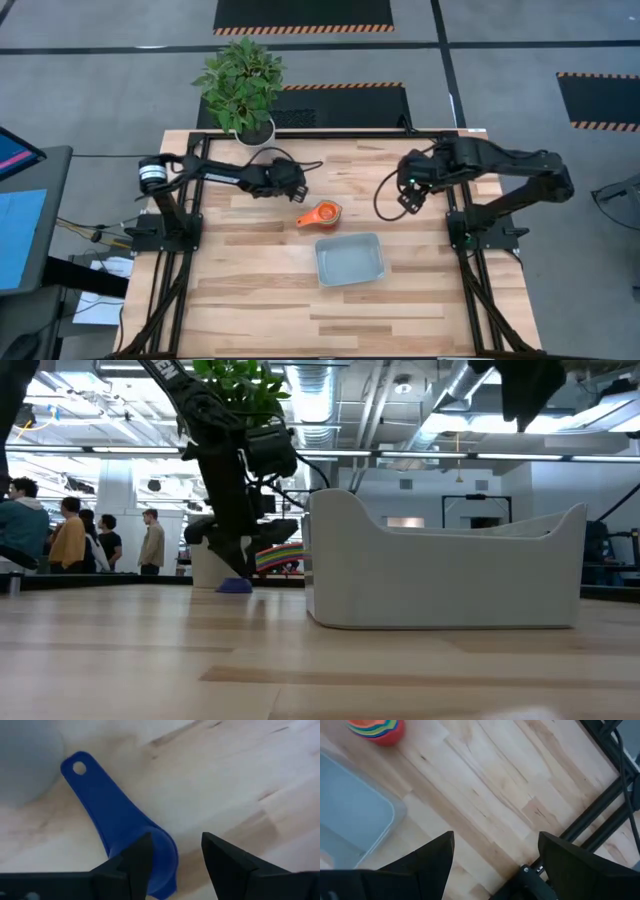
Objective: Nest measuring cups in basket
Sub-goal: Stack the dark blue measuring cup on top of the orange measuring cup
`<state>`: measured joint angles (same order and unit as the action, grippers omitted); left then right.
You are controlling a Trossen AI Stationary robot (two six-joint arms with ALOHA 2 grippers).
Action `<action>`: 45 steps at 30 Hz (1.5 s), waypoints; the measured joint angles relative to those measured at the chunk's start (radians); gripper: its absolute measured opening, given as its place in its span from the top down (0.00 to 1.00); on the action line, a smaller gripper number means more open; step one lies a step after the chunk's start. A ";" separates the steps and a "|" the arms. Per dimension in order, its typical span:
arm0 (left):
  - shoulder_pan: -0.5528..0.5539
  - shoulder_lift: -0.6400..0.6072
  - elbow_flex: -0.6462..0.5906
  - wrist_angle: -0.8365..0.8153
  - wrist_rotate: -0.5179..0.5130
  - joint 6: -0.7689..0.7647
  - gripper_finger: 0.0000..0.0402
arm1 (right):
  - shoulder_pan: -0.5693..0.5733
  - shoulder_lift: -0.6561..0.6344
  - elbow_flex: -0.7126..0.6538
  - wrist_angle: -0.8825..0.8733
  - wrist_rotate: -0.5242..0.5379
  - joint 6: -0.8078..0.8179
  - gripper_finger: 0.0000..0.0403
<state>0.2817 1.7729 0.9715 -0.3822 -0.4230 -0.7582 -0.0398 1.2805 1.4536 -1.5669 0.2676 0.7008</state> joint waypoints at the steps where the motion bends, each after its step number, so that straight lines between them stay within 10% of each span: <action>1: -0.002 0.005 0.003 -0.004 0.021 -0.017 0.59 | 0.006 -0.007 0.000 0.001 0.000 0.005 0.23; 18: -0.357 -0.097 -0.001 -0.442 0.444 -0.338 0.59 | 0.027 -0.017 0.001 0.000 0.004 -0.001 0.23; 28: -0.526 -0.285 0.120 -0.577 0.310 -0.452 0.59 | 0.033 -0.017 0.001 0.106 0.074 -0.004 0.23; 34: -0.651 -0.379 0.133 -0.952 0.298 -0.580 0.59 | 0.120 -0.017 -0.027 0.419 0.039 -0.084 0.23; 45: -1.023 -0.392 0.134 -1.099 0.212 -0.876 0.59 | 0.149 0.143 -0.078 1.167 -0.060 -0.317 0.24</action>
<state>-0.7408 1.3808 1.1057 -1.4814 -0.2111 -1.6346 0.1090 1.4240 1.3753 -0.3999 0.2073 0.3839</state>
